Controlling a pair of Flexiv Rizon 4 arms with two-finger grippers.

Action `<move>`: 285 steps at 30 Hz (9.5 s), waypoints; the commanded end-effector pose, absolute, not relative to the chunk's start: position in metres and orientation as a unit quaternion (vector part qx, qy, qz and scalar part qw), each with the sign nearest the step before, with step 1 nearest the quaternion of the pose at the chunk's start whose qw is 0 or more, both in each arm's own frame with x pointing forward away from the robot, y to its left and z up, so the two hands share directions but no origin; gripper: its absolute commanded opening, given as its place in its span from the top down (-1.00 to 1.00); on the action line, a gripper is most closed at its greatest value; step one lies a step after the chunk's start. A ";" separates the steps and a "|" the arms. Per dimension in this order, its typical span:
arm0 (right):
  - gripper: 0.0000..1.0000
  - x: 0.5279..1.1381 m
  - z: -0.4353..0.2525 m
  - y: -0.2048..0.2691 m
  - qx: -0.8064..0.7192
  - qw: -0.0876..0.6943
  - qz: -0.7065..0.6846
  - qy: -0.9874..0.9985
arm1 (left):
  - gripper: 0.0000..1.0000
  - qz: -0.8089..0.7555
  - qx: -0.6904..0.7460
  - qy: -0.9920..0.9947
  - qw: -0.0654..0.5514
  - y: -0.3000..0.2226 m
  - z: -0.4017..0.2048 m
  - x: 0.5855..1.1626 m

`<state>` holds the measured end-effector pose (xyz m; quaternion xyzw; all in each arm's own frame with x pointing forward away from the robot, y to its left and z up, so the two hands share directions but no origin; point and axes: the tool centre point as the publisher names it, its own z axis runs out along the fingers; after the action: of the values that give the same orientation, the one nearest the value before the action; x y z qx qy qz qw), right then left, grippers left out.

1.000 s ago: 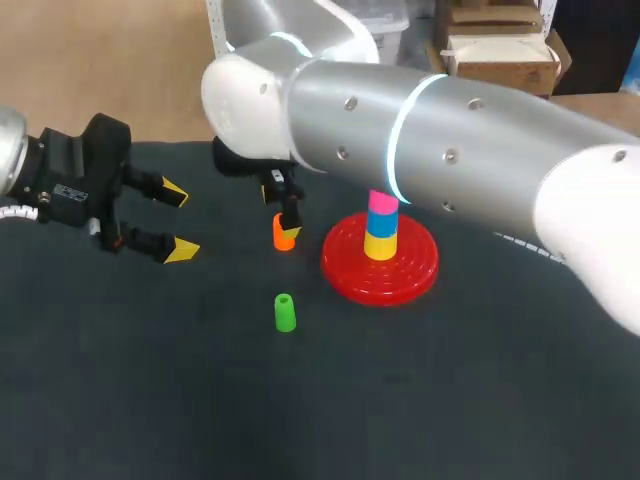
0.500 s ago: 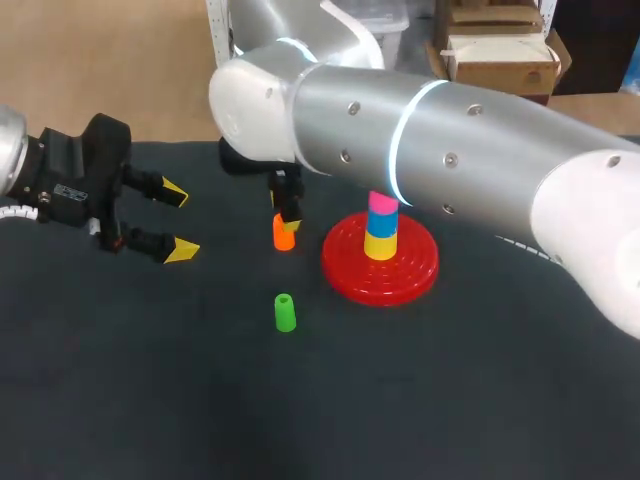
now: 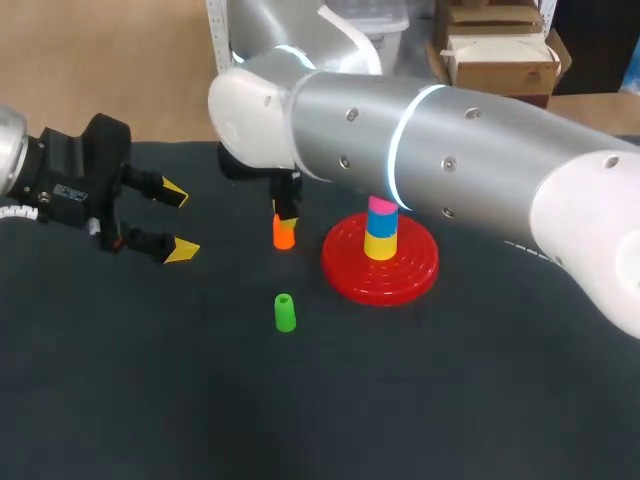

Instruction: Pick up and stack the cylinders on the red base in this order: pink,purple,orange,green

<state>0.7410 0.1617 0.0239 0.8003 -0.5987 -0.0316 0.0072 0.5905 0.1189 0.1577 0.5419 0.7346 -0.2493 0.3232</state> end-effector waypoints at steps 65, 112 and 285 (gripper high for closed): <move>1.00 0.714 0.228 0.017 0.763 -0.096 0.080 -0.634 | -1.00 -0.250 0.542 0.733 0.326 0.120 0.156 0.590; 1.00 0.707 0.236 0.019 0.807 -0.018 0.012 -0.591 | -1.00 -0.250 0.542 0.733 0.326 0.120 0.156 0.590; 1.00 0.583 0.022 0.158 0.805 -0.008 -0.028 -0.592 | -1.00 -0.250 0.542 0.733 0.326 0.120 0.156 0.590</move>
<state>0.5856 0.1597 0.0200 0.8058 -0.5914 -0.0311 -0.0049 0.5905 0.1189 0.1577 0.5419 0.7346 -0.2493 0.3232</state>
